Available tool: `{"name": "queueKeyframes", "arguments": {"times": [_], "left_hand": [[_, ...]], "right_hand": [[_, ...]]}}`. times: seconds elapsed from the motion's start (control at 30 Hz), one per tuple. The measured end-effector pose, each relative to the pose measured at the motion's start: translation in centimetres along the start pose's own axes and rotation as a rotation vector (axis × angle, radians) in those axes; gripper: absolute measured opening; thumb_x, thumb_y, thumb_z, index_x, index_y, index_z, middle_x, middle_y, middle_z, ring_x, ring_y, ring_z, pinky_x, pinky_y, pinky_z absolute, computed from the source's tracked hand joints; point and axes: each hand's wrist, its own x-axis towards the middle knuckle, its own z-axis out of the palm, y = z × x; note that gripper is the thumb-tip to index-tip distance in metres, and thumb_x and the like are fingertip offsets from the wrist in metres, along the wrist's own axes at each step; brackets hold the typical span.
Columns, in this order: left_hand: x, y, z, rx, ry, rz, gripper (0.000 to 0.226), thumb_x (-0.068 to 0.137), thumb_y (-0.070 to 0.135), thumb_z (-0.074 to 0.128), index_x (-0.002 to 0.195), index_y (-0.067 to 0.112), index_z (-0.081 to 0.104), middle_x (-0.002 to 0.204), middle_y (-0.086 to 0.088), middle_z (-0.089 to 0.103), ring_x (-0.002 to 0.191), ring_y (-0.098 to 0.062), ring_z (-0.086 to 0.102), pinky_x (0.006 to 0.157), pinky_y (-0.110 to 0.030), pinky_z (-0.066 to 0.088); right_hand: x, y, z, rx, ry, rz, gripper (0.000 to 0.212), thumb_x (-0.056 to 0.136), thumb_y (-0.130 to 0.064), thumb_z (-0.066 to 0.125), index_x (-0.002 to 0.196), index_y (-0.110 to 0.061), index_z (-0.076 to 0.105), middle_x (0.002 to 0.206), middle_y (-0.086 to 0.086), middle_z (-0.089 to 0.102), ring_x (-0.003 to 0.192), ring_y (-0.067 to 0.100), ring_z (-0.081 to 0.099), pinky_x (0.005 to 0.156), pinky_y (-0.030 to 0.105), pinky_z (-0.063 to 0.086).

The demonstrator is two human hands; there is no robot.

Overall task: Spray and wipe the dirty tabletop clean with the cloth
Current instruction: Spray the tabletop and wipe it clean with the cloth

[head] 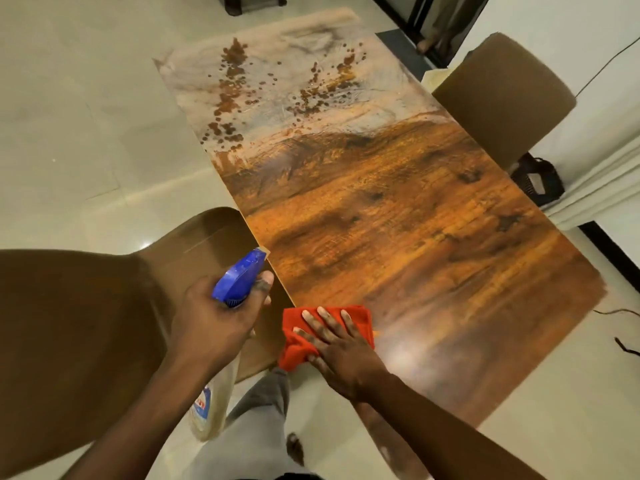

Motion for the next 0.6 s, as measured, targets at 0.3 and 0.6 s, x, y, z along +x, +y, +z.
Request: {"name": "queueKeyframes", "arguments": {"times": [0.3, 0.6], "left_hand": [[-12.0, -4.7, -2.4, -0.037, -0.004, 0.051, 0.038, 0.095, 0.061, 0.068, 0.085, 0.027, 0.079, 0.056, 0.007, 0.073, 0.049, -0.010, 0.072, 0.054, -0.016, 0.048], [-18.4, -8.4, -10.7, -0.153, 0.081, 0.017, 0.033, 0.078, 0.081, 0.062, 0.086, 0.053, 0.077, 0.074, -0.003, 0.082, 0.049, -0.015, 0.073, 0.071, -0.040, 0.062]], "right_hand": [[-18.8, -2.3, 9.0, 0.151, 0.074, 0.128, 0.056, 0.115, -0.058, 0.016, 0.170, -0.052, 0.005, 0.180, -0.021, -0.010, 0.166, 0.009, -0.019, 0.133, 0.041, -0.014], [-24.0, -11.8, 8.1, 0.947, 0.249, 0.608, 0.049, 0.114, -0.051, 0.047, 0.159, -0.033, 0.053, 0.159, -0.004, 0.058, 0.150, 0.021, 0.047, 0.126, 0.043, 0.035]]}}
